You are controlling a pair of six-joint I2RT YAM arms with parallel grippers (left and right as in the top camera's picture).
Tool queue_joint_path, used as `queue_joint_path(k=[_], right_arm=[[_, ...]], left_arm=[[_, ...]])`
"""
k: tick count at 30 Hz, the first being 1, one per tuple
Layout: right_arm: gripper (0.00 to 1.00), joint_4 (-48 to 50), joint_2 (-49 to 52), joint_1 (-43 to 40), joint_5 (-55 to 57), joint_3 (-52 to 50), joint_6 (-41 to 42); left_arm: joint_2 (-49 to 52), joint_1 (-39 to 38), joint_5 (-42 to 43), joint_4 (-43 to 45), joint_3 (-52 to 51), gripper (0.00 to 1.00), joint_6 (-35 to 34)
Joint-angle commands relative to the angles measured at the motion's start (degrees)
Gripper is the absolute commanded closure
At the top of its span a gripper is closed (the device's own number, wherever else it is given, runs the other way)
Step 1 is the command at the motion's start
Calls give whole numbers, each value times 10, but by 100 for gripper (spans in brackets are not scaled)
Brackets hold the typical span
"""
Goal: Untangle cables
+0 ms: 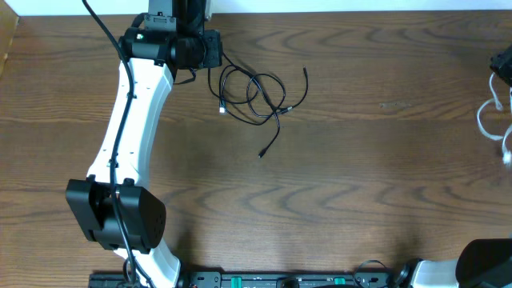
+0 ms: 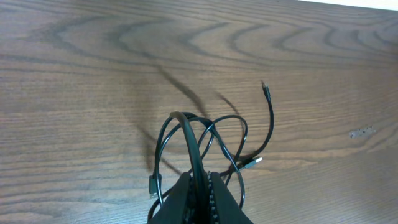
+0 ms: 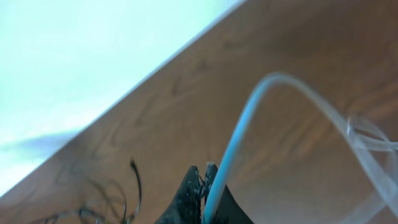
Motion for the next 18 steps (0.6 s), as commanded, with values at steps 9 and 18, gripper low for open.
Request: queue_joint_path(k=[9,18], right_arm=[[99,87,111,-1,2,99,-19],[99,-40,305,-2,102,445,-79]], left_arm=[[-17,2,-6,-10,5,92,11],[-17,2,-6,-22,5,92,12]])
